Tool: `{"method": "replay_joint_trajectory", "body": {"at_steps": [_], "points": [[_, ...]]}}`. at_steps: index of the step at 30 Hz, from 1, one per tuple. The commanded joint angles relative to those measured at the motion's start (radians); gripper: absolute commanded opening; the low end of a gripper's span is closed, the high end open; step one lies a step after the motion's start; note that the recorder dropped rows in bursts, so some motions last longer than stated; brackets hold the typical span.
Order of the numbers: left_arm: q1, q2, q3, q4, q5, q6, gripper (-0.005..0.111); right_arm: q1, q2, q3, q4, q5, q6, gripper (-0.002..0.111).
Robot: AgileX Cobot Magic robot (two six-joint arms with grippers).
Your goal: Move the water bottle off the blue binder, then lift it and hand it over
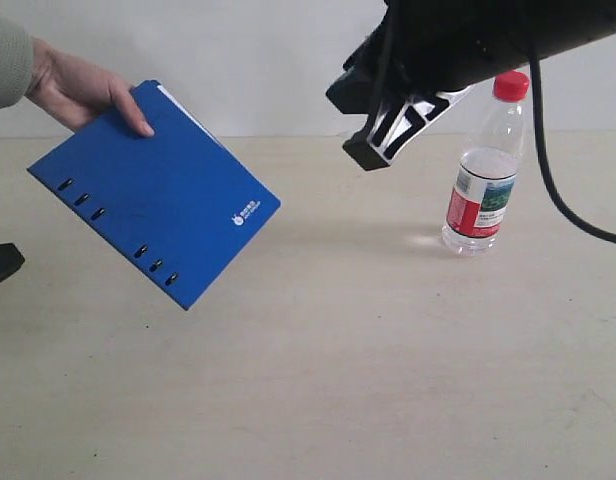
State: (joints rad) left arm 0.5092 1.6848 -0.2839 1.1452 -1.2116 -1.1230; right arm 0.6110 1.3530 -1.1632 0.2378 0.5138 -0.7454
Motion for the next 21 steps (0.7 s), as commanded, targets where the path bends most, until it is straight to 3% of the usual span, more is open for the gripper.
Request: {"method": "replay_joint_trajectory", "body": {"at_steps": [1,10,11,17,21], "points": [[0.007,-0.089,0.048,0.019,-0.01,0.112,0.004,0.0,-0.011,-0.005,0.0,0.033,0.061,0.001],[0.007,-0.471,0.133,-0.043,0.008,0.197,0.004,0.0,-0.136,0.054,0.041,-0.059,0.166,0.0],[0.005,-0.574,0.136,-0.08,0.116,0.174,0.004,0.0,-0.203,0.114,0.061,-0.16,0.182,0.0],[0.005,-0.952,0.136,-0.109,0.356,0.034,0.004,0.0,-0.51,0.398,0.136,-0.455,0.223,0.0],[0.005,-1.125,0.134,-0.092,0.386,-0.118,0.004,0.0,-0.753,0.595,0.171,-0.65,0.267,0.0]]}}
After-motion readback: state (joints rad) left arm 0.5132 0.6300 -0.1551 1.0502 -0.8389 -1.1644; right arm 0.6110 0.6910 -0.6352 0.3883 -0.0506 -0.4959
